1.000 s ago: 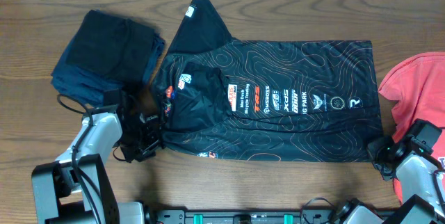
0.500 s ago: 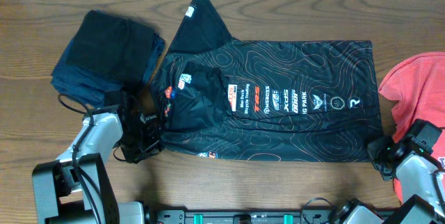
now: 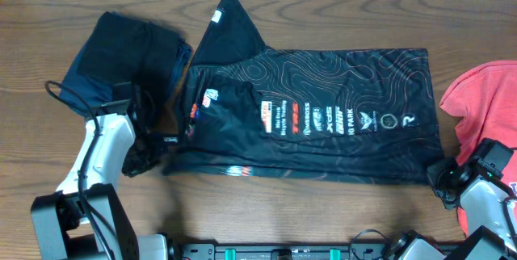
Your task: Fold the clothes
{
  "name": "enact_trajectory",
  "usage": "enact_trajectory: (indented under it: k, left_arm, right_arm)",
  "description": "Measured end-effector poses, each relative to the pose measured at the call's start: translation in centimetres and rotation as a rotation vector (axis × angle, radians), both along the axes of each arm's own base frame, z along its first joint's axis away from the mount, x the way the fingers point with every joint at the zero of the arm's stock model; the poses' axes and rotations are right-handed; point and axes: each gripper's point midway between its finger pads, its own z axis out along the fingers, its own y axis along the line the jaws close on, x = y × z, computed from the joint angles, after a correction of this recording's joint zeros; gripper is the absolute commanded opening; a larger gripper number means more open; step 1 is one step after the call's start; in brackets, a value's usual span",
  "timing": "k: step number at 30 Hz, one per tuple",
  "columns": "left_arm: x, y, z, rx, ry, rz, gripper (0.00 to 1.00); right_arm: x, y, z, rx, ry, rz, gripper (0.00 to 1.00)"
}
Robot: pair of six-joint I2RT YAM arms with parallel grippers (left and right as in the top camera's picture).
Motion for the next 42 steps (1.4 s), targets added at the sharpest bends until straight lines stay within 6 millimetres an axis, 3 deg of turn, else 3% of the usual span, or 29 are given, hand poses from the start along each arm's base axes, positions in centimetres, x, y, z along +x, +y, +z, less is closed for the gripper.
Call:
enact_trajectory:
  k: [8,13,15,23,29,32,35,38,42]
  left_arm:
    - [-0.3,1.5,0.2,0.087,0.017,-0.007,0.06]
    - [-0.3,1.1,0.2,0.061,0.015,-0.012,0.17]
    - [-0.1,0.1,0.2,0.002,0.004,-0.023,0.23]
    - [2.1,-5.8,1.1,-0.292,-0.126,-0.206,0.24]
    - [4.5,-10.0,1.0,-0.353,-0.24,-0.427,0.45]
    - [4.1,-12.0,0.6,-0.365,-0.242,-0.521,0.42]
    - [4.1,-13.0,0.4,-0.339,-0.244,-0.601,0.11]
    - [4.3,-12.6,0.2,-0.3,-0.242,-0.612,0.1]
    - [5.0,-11.5,1.6,-0.266,-0.237,-0.57,0.22]
  right_arm:
    - [0.0,0.0,0.0,0.0,0.0,0.0,0.02]
    - [0.0,0.0,0.0,0.0,0.0,0.0,0.02]
    - [0.0,0.0,0.0,0.0,0.0,0.0,0.02]
    - [0.0,0.0,0.0,0.001,0.001,0.0,0.02]
    - [-0.1,0.0,0.0,0.002,0.003,0.0,0.03]
    - [-0.1,0.1,0.0,0.003,0.004,0.0,0.03]
    - [-0.1,0.1,0.0,0.005,0.002,0.001,0.09]
    - [0.3,0.3,0.1,0.013,-0.011,0.026,0.17]
    - [-0.5,1.7,0.5,0.088,0.035,0.065,0.19]
